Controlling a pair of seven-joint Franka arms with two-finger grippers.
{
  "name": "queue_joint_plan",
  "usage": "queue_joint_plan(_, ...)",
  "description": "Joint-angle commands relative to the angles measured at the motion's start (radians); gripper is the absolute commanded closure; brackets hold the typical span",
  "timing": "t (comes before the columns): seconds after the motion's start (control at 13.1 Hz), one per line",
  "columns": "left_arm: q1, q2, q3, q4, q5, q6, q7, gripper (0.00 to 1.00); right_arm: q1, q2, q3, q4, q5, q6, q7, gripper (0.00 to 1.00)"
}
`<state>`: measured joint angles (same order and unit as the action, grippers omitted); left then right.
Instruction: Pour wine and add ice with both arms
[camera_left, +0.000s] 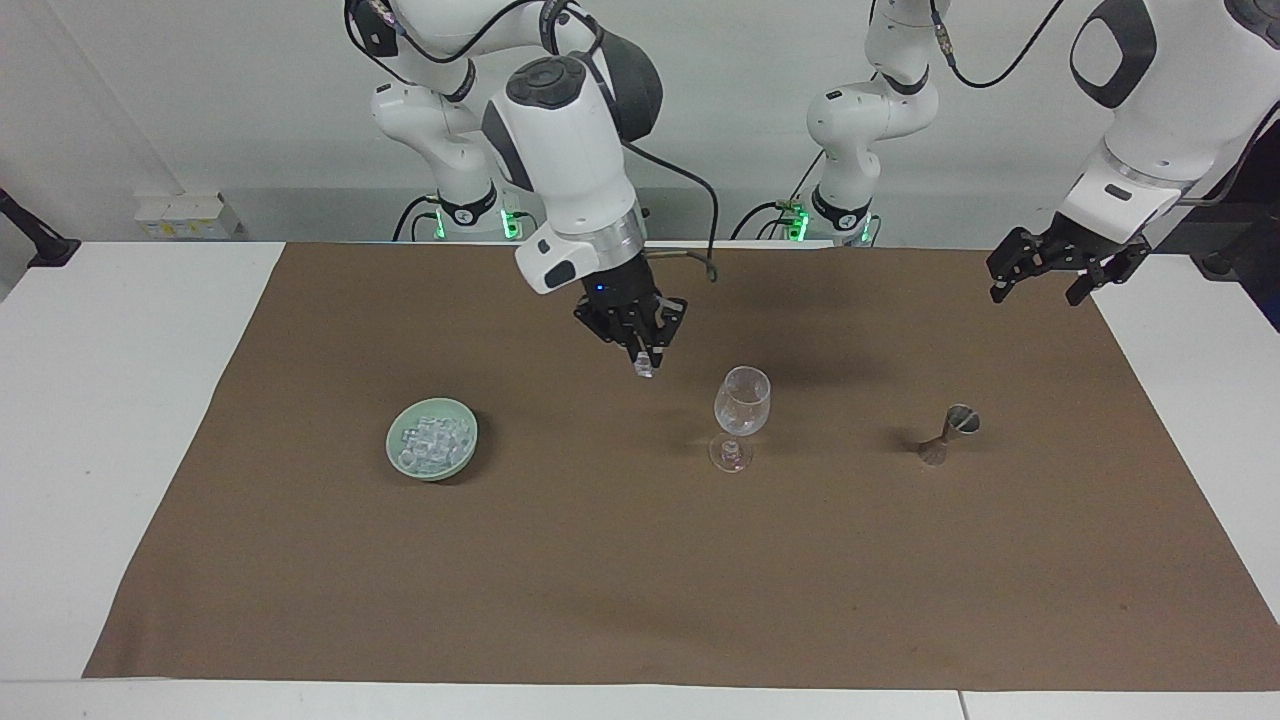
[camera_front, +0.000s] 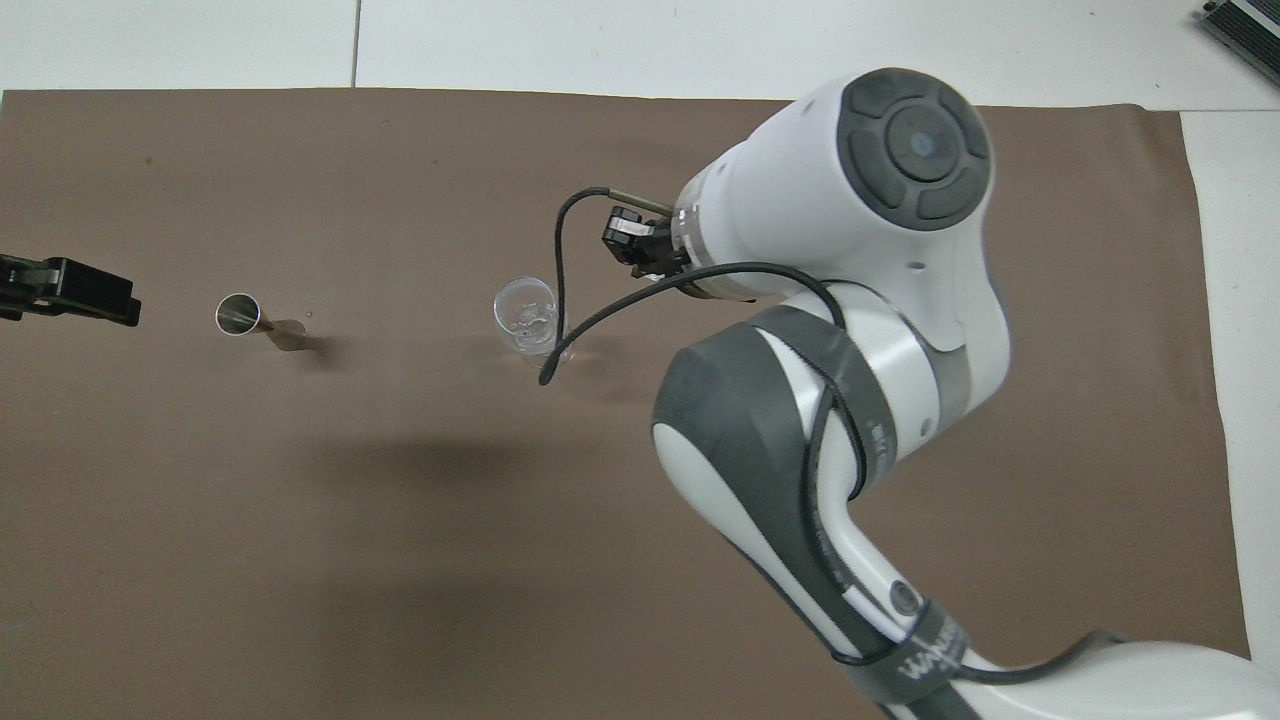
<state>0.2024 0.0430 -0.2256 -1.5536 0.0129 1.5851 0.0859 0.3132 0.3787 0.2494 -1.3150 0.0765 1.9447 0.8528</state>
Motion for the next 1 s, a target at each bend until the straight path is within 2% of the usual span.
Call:
queue_joint_plan(0.0, -0.021, 0.006, 0.011, 0.007, 0.025, 0.013, -0.005, 0.00, 0.039, 0.078, 0.007, 0.120, 0.014, 0.005, 0.047, 1.00)
queue_joint_plan(0.46, -0.018, 0.023, 0.011, 0.026, 0.016, 0.022, -0.006, 0.00, 0.139, 0.143, -0.001, 0.119, -0.035, 0.078, 0.084, 1.00)
queue_joint_plan(0.54, -0.024, 0.058, 0.011, 0.030, 0.024, 0.024, -0.009, 0.00, 0.142, 0.154, 0.001, 0.119, -0.047, 0.082, 0.087, 1.00)
queue_joint_plan(0.92, -0.011, 0.066, 0.012, 0.032, 0.028, 0.026, -0.003, 0.00, 0.159, 0.194, 0.001, 0.115, -0.087, 0.102, 0.086, 1.00)
